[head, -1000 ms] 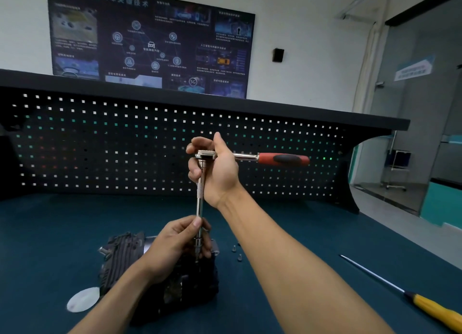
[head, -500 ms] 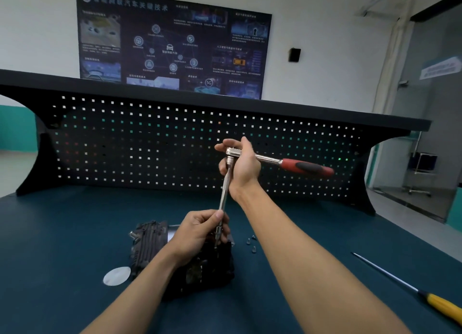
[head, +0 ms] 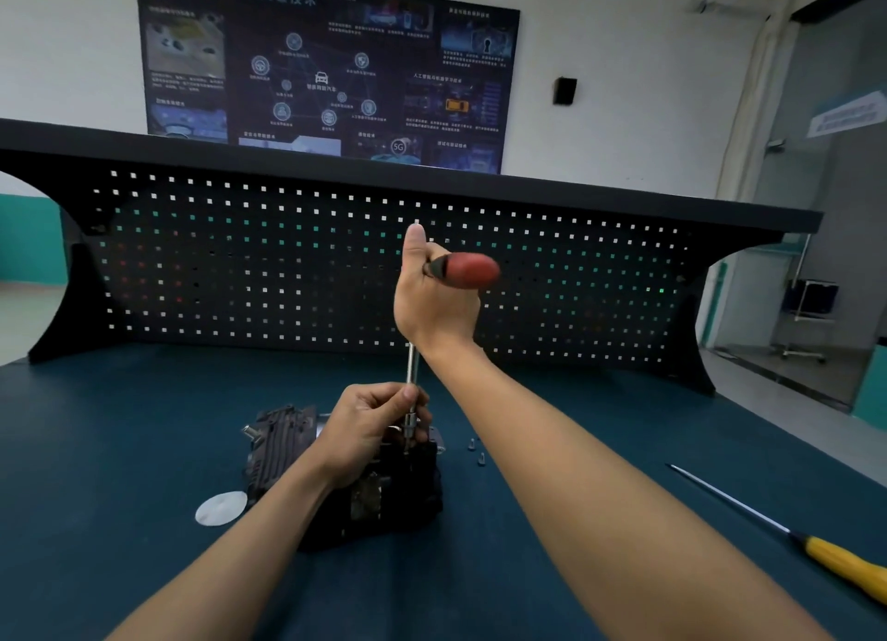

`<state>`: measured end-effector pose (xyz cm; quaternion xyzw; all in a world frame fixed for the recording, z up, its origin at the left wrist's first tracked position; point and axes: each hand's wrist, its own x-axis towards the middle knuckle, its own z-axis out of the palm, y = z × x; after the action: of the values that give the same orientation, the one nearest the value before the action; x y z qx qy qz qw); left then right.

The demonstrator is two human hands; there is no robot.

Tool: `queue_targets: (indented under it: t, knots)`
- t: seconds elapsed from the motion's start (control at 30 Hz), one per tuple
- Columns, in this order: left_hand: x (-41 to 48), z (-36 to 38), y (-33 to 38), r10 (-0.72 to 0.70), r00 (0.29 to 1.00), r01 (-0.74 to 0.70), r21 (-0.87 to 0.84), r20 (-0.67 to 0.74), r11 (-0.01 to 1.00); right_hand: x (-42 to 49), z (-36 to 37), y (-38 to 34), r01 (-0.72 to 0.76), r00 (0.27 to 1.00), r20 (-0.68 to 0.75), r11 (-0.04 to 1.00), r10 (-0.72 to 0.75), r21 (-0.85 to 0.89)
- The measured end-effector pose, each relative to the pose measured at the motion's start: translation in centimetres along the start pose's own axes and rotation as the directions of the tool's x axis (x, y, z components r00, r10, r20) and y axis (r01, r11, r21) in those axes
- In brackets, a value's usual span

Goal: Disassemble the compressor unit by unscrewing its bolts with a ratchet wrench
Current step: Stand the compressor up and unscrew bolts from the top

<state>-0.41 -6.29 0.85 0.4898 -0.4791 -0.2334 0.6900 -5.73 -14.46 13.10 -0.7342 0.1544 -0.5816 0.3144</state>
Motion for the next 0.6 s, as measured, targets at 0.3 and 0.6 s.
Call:
queue_targets:
  t: [0.3, 0.6]
  knots:
    - [0.2, -0.3, -0.2, -0.018, 1.000, 0.017, -0.013, -0.010, 1.000, 0.4, 1.0, -0.9, -0.336, 0.939, 0.263, 0.767, 0.224, 0.547]
    - [0.4, -0.3, -0.2, -0.056, 0.998, 0.057, -0.043, 0.040, 0.997, 1.5, -0.8, 0.0, -0.664, 0.745, 0.637, 0.310, 0.199, 0.680]
